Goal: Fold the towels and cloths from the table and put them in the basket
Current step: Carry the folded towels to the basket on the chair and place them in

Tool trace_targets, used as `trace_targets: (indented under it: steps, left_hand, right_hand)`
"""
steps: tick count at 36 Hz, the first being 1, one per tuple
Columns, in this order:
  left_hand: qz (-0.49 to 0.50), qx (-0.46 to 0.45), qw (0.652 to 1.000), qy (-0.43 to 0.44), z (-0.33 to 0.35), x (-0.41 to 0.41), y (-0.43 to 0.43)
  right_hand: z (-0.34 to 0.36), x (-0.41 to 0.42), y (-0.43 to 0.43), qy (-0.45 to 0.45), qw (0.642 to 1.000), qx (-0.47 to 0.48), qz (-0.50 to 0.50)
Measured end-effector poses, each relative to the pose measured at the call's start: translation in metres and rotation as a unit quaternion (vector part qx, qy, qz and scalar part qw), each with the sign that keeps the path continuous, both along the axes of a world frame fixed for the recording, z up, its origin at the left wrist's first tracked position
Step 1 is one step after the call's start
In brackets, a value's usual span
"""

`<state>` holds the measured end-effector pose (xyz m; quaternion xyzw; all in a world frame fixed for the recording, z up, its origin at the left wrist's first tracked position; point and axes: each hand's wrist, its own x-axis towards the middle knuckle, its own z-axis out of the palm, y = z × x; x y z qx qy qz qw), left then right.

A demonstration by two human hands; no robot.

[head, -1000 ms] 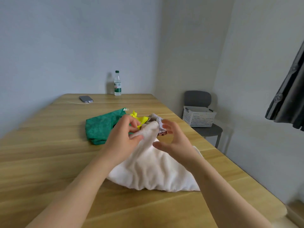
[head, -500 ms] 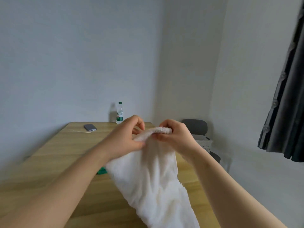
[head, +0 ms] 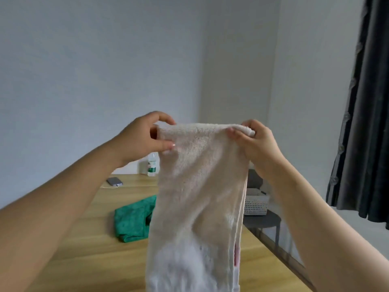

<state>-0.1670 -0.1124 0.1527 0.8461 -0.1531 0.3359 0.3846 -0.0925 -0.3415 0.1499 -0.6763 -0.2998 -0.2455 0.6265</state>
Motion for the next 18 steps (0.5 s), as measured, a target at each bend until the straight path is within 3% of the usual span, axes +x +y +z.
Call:
trace_targets:
  steps: [2, 5, 8, 12, 15, 18]
  left_hand:
    - [0.017, 0.036, 0.999, 0.03, 0.002, -0.002, -0.003]
    - [-0.021, -0.076, 0.997, 0.002, 0.008, -0.01, 0.0]
    - [-0.034, -0.084, 0.996, 0.017, 0.011, -0.017, -0.001]
    - [-0.046, -0.151, 0.987, 0.032, 0.012, -0.023, -0.004]
    - [-0.072, -0.133, 0.987, 0.058, 0.014, -0.032, -0.006]
    - [-0.149, -0.179, 0.972, 0.025, 0.018, -0.046, -0.009]
  right_hand:
    - [-0.001, -0.001, -0.002, -0.019, 0.995, -0.085, -0.052]
    - [-0.004, -0.004, -0.009, -0.027, 0.997, -0.042, -0.052]
    - [-0.003, -0.012, -0.013, 0.045, 0.998, -0.035, 0.025]
    - [0.005, -0.021, -0.022, 0.175, 0.96, -0.099, 0.195]
    - [0.009, -0.025, -0.029, 0.169, 0.951, -0.195, 0.174]
    - [0.012, -0.029, -0.036, 0.144, 0.959, -0.129, 0.207]
